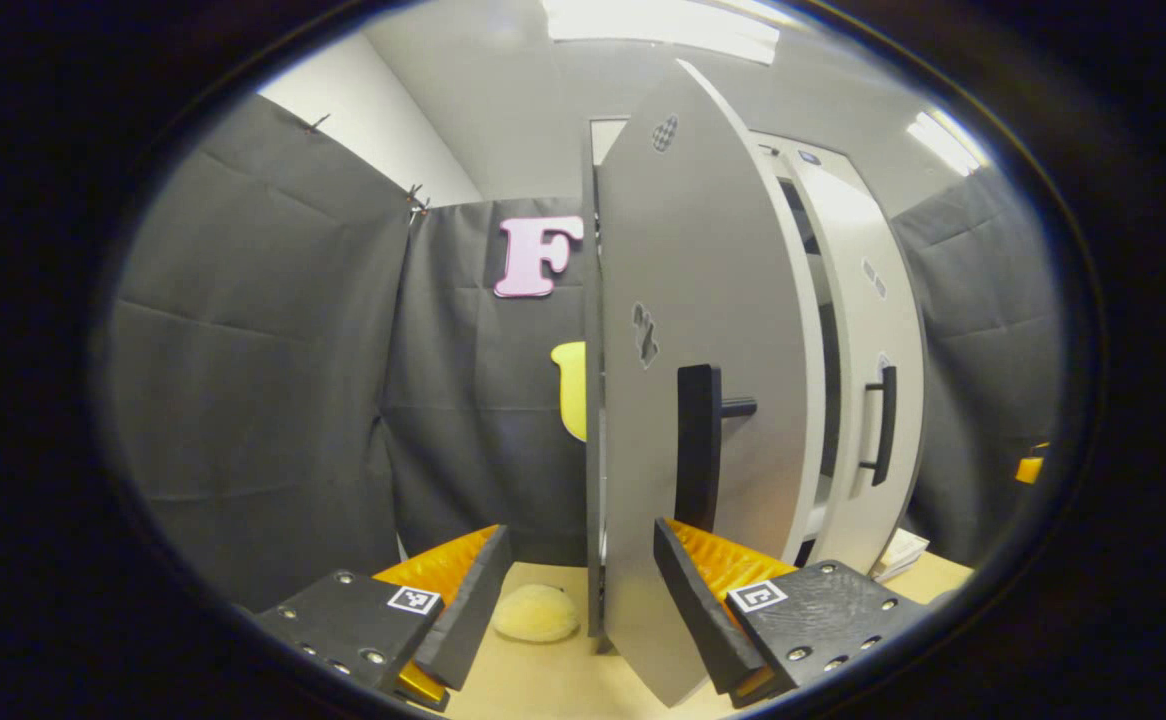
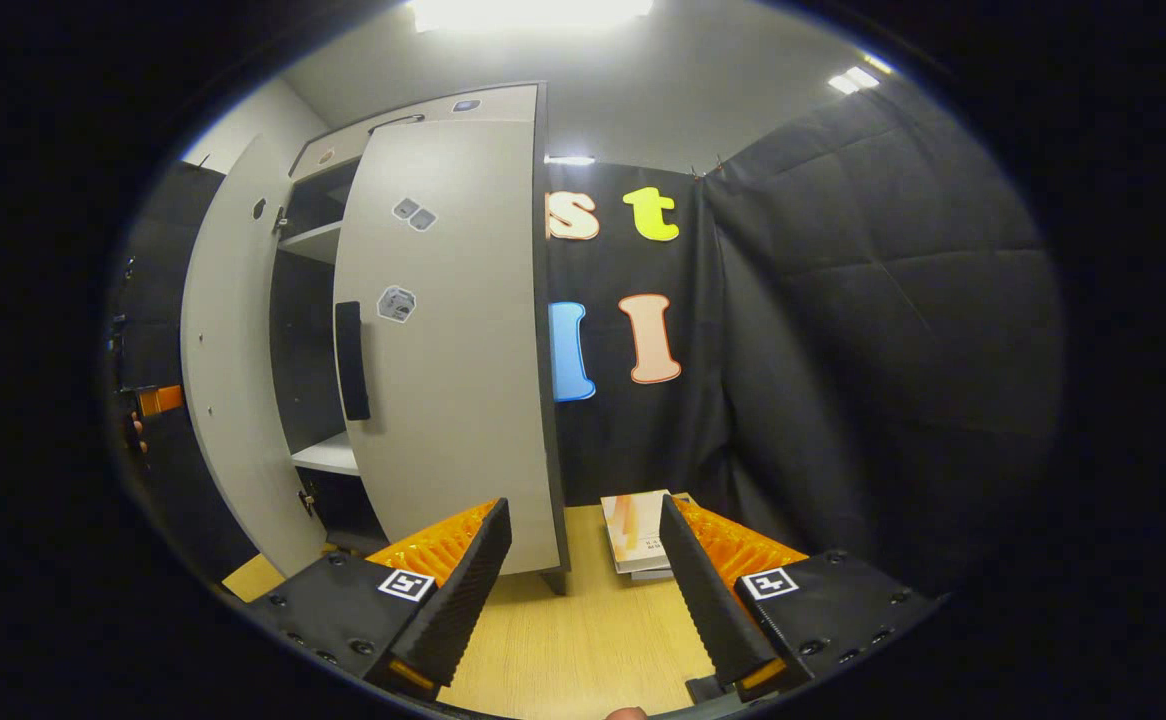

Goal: Grasp the bottle in the cabinet with the left hand and place it on the coaster, then close the right door with the right hand and the left door with the left hand.

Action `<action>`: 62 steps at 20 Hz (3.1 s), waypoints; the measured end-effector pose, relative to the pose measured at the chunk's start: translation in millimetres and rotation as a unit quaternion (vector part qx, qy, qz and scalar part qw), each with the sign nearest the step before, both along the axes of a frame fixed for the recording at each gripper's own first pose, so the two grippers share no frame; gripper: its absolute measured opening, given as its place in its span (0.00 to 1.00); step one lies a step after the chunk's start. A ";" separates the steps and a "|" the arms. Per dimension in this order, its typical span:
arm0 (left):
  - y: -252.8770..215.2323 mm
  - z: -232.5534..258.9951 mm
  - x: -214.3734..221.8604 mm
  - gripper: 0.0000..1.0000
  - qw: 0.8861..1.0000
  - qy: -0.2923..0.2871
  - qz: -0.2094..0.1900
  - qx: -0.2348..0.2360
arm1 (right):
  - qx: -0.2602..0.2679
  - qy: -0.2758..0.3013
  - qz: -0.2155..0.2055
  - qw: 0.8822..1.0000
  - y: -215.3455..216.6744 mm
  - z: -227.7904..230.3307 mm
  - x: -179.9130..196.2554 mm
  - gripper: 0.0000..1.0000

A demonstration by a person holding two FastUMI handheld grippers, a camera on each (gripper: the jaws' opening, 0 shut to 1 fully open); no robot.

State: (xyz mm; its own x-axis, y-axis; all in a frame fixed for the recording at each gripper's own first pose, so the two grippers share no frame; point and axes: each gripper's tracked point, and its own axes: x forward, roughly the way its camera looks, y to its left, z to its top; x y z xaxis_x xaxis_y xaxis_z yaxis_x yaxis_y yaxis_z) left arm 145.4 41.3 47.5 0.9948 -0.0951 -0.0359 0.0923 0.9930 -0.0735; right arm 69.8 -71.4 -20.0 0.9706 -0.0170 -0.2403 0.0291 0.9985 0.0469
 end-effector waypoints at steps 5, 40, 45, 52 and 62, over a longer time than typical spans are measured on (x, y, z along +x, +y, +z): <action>-19.6 -1.0 -0.7 0.89 1.000 -0.002 -0.007 -0.007 | -0.006 -0.002 -0.008 1.000 -15.8 1.7 -8.9 0.95; -41.6 6.7 -67.7 0.89 1.000 -0.010 0.015 0.024 | -0.008 -0.047 0.061 0.997 3.2 33.5 -25.2 0.95; -17.9 -2.2 -91.3 0.88 0.999 -0.006 0.030 0.030 | -0.011 -0.060 0.068 0.996 20.7 41.9 -31.0 0.95; 6.8 -9.0 -109.5 0.89 0.998 0.000 0.039 0.039 | -0.013 -0.074 0.059 0.995 31.7 46.8 -37.5 0.95; 29.8 -8.8 -139.5 0.89 0.997 -0.008 0.058 0.043 | -0.014 -0.085 0.050 0.995 37.7 52.8 -51.8 0.95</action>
State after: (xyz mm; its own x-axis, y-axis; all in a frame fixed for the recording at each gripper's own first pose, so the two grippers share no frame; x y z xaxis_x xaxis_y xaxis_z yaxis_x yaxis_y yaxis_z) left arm 5.9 71.2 38.7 0.9995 0.0229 -0.0239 -0.0226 0.9997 0.0127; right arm 18.0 -33.8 32.8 0.9943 0.0774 -0.0738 -0.0766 0.9970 0.0145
